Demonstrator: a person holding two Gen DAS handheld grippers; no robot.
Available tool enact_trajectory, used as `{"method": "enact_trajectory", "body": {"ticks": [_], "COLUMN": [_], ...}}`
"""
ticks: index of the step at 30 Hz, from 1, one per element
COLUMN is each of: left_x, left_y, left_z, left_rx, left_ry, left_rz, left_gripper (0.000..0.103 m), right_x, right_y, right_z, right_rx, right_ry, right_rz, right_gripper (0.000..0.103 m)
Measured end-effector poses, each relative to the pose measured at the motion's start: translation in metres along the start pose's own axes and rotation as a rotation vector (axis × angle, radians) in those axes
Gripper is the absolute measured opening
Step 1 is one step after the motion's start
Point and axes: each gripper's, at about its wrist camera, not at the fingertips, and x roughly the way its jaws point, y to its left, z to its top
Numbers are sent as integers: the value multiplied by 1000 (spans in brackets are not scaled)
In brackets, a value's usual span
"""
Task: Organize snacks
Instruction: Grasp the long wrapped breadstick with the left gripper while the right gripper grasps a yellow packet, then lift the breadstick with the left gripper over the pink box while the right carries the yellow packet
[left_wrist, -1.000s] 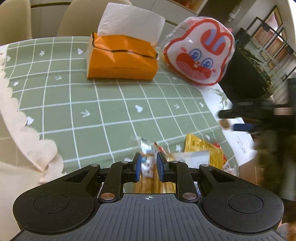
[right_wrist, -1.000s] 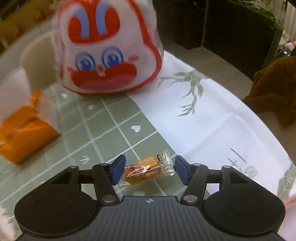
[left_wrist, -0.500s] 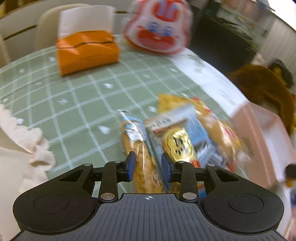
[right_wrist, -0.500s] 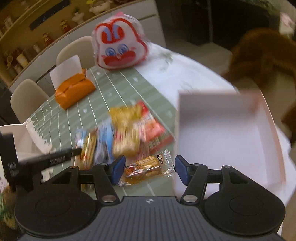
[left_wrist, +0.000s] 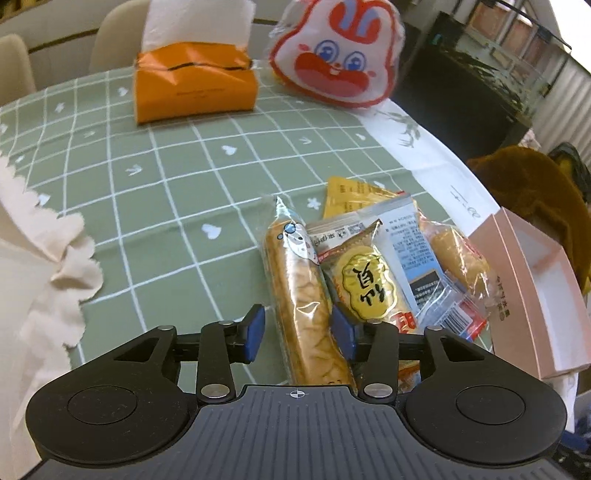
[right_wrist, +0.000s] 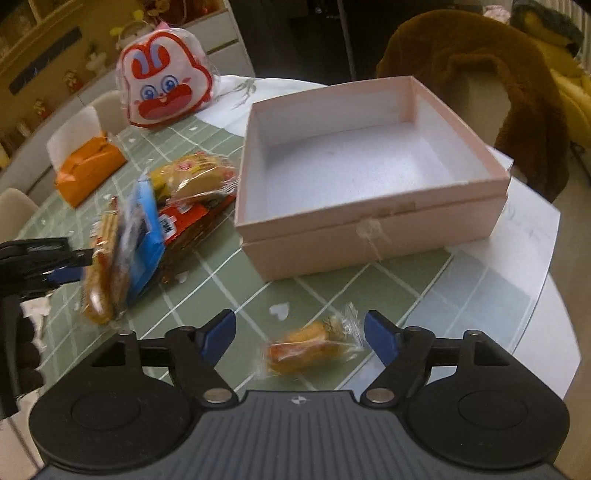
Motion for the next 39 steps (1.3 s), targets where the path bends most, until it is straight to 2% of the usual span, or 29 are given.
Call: {"method": "enact_trajectory", "body": {"ticks": [2, 5, 12, 18, 23, 25, 29, 33, 36, 39], "left_x": [0, -5, -27, -49, -60, -57, -51, -53, -52, -51], "left_y": [-5, -13, -33, -42, -60, -68, -76, -72, -61, -48], "left_z": [-2, -9, -46, -78, -97, -102, -103, -98, -86, -78], "left_rx": [27, 90, 214, 229, 259, 275, 275, 269, 237, 200], "left_ry": [-6, 6, 62, 129, 170, 183, 174, 137, 106, 97], "left_rz": [-10, -19, -133, -231, -316, -328, -332, -278, -205, -151], "left_gripper": [41, 40, 38, 37, 37, 37, 37, 37, 37, 33], "right_x": [-4, -9, -3, 1, 7, 8, 6, -3, -14, -18], "right_y": [-2, -11, -22, -19, -6, -3, -1, 3, 16, 31], "right_z": [4, 0, -13, -21, -30, -31, -32, -33, -31, -28], "right_rx": [9, 23, 19, -31, -117, -136, -138, -148, -178, -194], "right_ry": [-24, -32, 10, 37, 50, 47, 36, -5, -35, -25], "right_rz": [-21, -19, -30, -18, -53, -67, -71, -52, 23, 122], "right_gripper": [77, 79, 79, 80, 82, 82, 82, 82, 82, 82]}}
